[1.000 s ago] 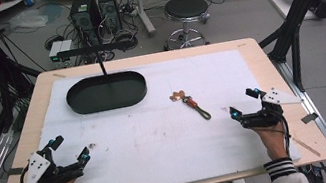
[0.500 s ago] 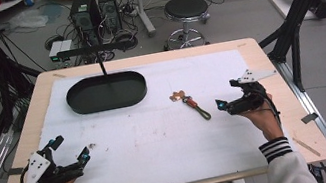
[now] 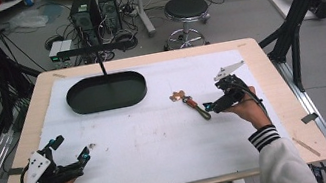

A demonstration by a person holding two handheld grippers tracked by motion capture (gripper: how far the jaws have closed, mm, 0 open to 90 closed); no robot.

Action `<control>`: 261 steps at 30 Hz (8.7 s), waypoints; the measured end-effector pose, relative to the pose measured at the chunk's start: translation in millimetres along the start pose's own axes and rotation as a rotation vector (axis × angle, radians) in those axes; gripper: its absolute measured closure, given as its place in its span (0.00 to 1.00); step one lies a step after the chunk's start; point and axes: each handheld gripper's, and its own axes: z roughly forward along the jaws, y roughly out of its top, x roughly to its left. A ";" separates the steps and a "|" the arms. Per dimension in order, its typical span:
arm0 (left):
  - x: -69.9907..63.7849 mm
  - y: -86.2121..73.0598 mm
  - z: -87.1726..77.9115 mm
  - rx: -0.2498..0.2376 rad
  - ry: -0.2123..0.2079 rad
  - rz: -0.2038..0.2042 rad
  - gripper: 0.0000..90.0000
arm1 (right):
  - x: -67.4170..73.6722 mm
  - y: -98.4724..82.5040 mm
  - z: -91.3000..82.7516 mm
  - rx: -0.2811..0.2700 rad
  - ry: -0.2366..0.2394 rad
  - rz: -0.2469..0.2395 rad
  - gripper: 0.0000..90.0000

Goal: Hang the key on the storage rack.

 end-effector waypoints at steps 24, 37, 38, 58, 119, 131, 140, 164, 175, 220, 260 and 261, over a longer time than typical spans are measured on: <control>0.3 0.2 0.5 0.006 -0.002 -0.003 0.03 | 16.0 23.5 51.1 0.349 -0.014 -0.027 0.09; 0.4 0.3 0.5 0.010 0.001 0.001 0.03 | 9.8 19.9 55.5 0.431 0.006 0.028 0.35; 0.4 0.3 0.4 0.010 0.001 0.001 0.03 | 10.1 19.8 55.9 0.434 0.010 0.034 0.37; 0.4 0.3 0.7 0.008 0.000 -0.004 0.03 | 15.6 26.8 63.3 0.501 0.006 0.025 0.86; -25.3 96.1 102.3 0.247 -0.577 0.105 0.03 | 36.1 46.5 -7.2 -0.114 0.438 -0.224 0.89; -47.2 111.3 138.9 0.343 -0.703 0.157 0.03 | 54.2 50.2 -9.0 -0.136 0.497 -0.353 0.89; -68.5 118.5 155.8 0.419 -0.770 0.226 0.03 | 68.4 57.0 -4.6 -0.117 0.515 -0.428 0.89; -102.7 111.4 181.1 0.581 -0.882 0.265 0.26 | 88.8 71.0 9.3 -0.061 0.546 -0.498 0.89; -108.0 108.6 185.2 0.657 -0.913 0.288 0.48 | 93.7 72.2 14.2 -0.049 0.560 -0.520 0.89; -89.0 121.1 172.0 0.597 -0.701 0.270 0.79 | 72.0 44.2 -4.3 -0.318 0.295 -0.283 0.00; 19.2 143.8 132.4 0.300 -0.033 0.082 0.80 | 30.3 -111.1 -31.1 -0.684 -0.050 0.099 0.00; 21.2 144.0 133.5 0.301 -0.018 0.081 0.80 | 30.2 -112.3 -30.4 -0.689 -0.055 0.099 0.00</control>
